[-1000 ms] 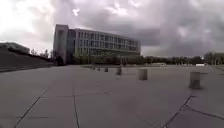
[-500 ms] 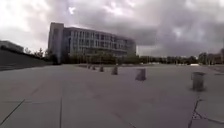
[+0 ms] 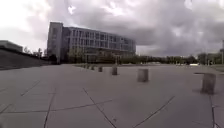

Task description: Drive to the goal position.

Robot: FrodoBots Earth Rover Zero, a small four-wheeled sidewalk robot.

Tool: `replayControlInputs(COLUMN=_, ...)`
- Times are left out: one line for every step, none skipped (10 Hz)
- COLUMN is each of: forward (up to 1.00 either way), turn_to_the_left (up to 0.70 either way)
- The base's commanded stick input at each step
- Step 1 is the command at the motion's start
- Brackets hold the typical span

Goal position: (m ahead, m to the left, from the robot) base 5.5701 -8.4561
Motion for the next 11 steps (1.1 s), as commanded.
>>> replayControlInputs(forward=0.59, turn_to_the_left=-0.23)
replayControlInputs(forward=0.05, turn_to_the_left=-0.66)
replayControlInputs(forward=0.00, turn_to_the_left=-0.70)
replayControlInputs(forward=0.00, turn_to_the_left=-0.70)
replayControlInputs(forward=0.00, turn_to_the_left=-0.70)
replayControlInputs(forward=0.00, turn_to_the_left=-0.70)
replayControlInputs(forward=0.00, turn_to_the_left=-0.70)
replayControlInputs(forward=0.00, turn_to_the_left=-0.70)
replayControlInputs(forward=0.00, turn_to_the_left=-0.70)
replayControlInputs(forward=0.00, turn_to_the_left=-0.70)
replayControlInputs(forward=0.00, turn_to_the_left=-0.70)
